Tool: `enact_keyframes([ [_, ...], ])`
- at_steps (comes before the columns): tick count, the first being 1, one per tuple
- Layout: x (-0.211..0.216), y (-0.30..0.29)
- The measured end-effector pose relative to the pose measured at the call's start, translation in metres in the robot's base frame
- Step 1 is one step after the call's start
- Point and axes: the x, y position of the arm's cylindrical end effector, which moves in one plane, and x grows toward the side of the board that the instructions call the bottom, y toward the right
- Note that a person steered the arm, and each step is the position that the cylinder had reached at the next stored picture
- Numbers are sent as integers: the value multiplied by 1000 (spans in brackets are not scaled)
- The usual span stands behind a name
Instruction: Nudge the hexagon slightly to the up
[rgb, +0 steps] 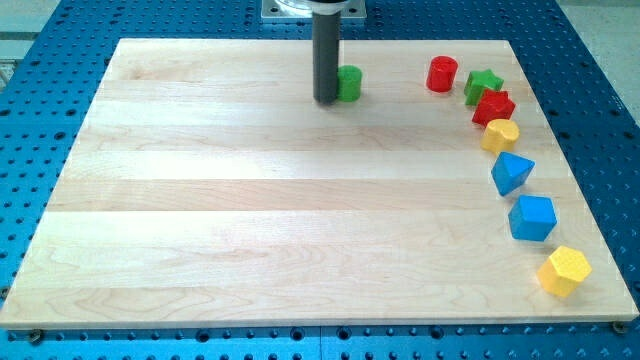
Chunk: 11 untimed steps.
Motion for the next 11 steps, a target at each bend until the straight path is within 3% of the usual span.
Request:
enact_keyframes([
  [1,-1,27],
  [2,31,-2],
  [3,86,44],
  [4,98,94],
  [5,99,99],
  [6,129,102],
  [8,292,141],
  [9,310,149],
  [11,309,228],
])
